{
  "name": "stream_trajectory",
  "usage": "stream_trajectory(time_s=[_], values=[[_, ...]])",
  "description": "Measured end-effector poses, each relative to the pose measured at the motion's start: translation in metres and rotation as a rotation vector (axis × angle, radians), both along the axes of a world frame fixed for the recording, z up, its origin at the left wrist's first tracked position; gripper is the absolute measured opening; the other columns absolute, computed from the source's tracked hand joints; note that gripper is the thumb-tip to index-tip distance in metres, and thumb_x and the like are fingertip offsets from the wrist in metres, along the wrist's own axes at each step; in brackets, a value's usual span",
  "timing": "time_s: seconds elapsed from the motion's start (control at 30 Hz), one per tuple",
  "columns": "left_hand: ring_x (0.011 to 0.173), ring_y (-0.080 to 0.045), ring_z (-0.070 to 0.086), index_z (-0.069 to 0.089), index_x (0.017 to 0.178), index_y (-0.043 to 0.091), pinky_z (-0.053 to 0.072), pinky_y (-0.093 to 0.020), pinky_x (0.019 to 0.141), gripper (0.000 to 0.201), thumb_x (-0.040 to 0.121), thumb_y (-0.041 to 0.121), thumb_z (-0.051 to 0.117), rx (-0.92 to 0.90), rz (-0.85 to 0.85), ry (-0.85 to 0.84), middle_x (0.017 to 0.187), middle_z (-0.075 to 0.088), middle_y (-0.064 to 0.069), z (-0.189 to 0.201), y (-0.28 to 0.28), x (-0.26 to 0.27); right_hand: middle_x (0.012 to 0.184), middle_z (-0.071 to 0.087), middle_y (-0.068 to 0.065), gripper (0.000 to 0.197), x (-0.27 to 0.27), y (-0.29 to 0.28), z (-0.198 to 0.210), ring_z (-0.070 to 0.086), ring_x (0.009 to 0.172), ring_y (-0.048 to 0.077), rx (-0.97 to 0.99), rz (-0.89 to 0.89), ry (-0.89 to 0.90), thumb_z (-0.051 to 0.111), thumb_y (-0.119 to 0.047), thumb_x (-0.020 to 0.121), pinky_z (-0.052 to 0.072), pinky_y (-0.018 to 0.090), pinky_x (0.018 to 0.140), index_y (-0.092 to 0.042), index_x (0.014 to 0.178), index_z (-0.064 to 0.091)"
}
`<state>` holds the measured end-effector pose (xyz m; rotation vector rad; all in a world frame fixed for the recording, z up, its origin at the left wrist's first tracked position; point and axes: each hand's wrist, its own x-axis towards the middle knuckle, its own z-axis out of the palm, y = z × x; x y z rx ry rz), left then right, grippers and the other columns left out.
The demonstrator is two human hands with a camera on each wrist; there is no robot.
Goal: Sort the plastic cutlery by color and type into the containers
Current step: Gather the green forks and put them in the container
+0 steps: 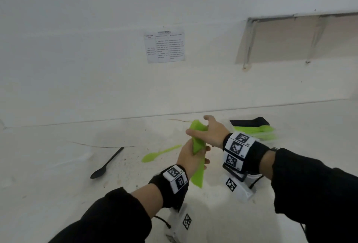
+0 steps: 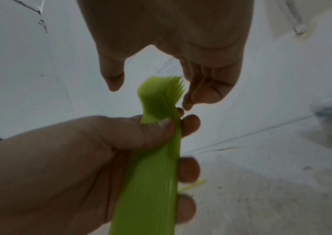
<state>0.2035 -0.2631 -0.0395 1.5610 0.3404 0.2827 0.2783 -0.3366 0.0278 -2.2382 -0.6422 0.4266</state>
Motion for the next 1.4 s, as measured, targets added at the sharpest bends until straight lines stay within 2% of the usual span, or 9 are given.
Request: stream_trajectory(time_s=[0.1, 0.2, 0.33, 0.43, 0.57, 0.8, 1.1, 1.27, 1.4], values=[[0.060, -0.017, 0.057, 0.050, 0.100, 0.021, 0.047, -0.031, 0.060, 0.022, 0.094, 0.002, 0.044, 0.149, -0.029, 0.009, 0.090, 0.061, 0.002, 0.002, -0.014, 0.010, 0.087, 0.066, 0.005, 0.039, 0.020, -0.018, 0.009, 0.059, 0.068, 0.019, -0.041, 0.038, -0.047, 0.069, -0.047, 0.075, 0.052, 0.030, 0.065, -0.015, 0.095, 0.059], [0.062, -0.014, 0.061, 0.052, 0.095, 0.025, 0.049, -0.029, 0.063, 0.018, 0.092, 0.007, 0.049, 0.286, -0.033, 0.019, 0.092, 0.063, 0.005, 0.003, -0.024, 0.021, 0.067, 0.063, 0.004, 0.021, 0.043, -0.039, 0.010, 0.058, 0.056, 0.016, 0.069, 0.053, 0.066, 0.072, -0.031, 0.076, 0.055, 0.029, 0.063, -0.014, 0.073, 0.060], [0.065, -0.015, 0.057, 0.054, 0.084, 0.023, 0.047, -0.029, 0.068, 0.010, 0.093, 0.028, 0.053, 0.486, -0.049, 0.107, 0.085, 0.062, 0.003, 0.005, -0.035, 0.038, 0.075, 0.060, 0.009, 0.008, 0.064, -0.073, 0.013, 0.057, 0.059, 0.016, 0.279, 0.070, 0.230, 0.066, -0.008, 0.082, 0.053, 0.020, 0.054, -0.004, 0.085, 0.060], [0.081, -0.023, 0.052, 0.055, 0.103, 0.014, 0.038, -0.028, 0.071, 0.021, 0.096, 0.032, 0.049, 0.791, -0.124, 0.154, 0.090, 0.058, -0.007, 0.010, -0.049, 0.047, 0.079, 0.058, 0.008, 0.011, 0.082, -0.102, 0.018, 0.057, 0.066, 0.014, 0.150, 0.208, 0.336, 0.063, 0.001, 0.083, 0.053, 0.020, 0.062, -0.009, 0.087, 0.061], [0.105, -0.023, 0.053, 0.048, 0.123, 0.017, 0.039, -0.031, 0.081, 0.033, 0.097, 0.038, 0.042, 1.115, -0.195, 0.231, 0.118, 0.056, -0.005, 0.014, -0.072, 0.061, 0.091, 0.060, -0.014, 0.025, 0.102, -0.127, 0.024, 0.054, 0.085, 0.004, -0.445, 0.495, -0.147, 0.067, -0.025, 0.081, 0.042, 0.017, 0.081, -0.028, 0.106, 0.065], [0.109, -0.027, 0.054, 0.045, 0.127, 0.014, 0.038, -0.036, 0.086, 0.044, 0.095, 0.045, 0.044, 1.375, -0.233, 0.309, 0.124, 0.052, -0.005, 0.005, -0.103, 0.078, 0.088, 0.053, -0.022, 0.047, 0.113, -0.146, 0.006, 0.047, 0.074, -0.006, -0.578, 0.654, -0.342, 0.068, -0.045, 0.077, 0.037, 0.012, 0.073, -0.028, 0.120, 0.060], [0.121, -0.014, 0.046, 0.037, 0.137, 0.024, 0.024, -0.037, 0.105, 0.079, 0.074, 0.064, 0.063, 1.284, -0.103, 0.320, 0.130, 0.049, 0.006, -0.008, -0.117, 0.089, 0.110, 0.060, 0.001, 0.038, 0.124, -0.154, -0.008, 0.056, 0.101, 0.019, -0.661, 0.686, -0.525, 0.065, -0.034, 0.078, 0.046, 0.031, 0.084, -0.021, 0.114, 0.059], [0.145, -0.016, 0.007, -0.007, 0.150, 0.019, 0.010, -0.039, 0.119, 0.133, 0.057, 0.057, 0.080, 0.771, -0.050, 0.300, 0.158, 0.004, 0.003, -0.032, -0.104, 0.079, 0.111, 0.053, 0.000, 0.045, 0.139, -0.168, -0.029, 0.052, 0.103, 0.019, -0.725, 0.638, -0.477, 0.065, -0.033, 0.079, 0.045, 0.029, 0.090, -0.016, 0.119, 0.054], [0.146, -0.013, -0.002, -0.013, 0.149, 0.012, 0.006, -0.025, 0.117, 0.129, 0.066, 0.042, 0.081, 0.624, -0.166, 0.406, 0.158, -0.011, 0.000, -0.039, -0.095, 0.074, 0.119, 0.054, 0.001, 0.050, 0.143, -0.173, -0.038, 0.054, 0.106, 0.020, -0.803, 0.653, -0.437, 0.066, -0.036, 0.080, 0.043, 0.025, 0.086, -0.015, 0.123, 0.052]])
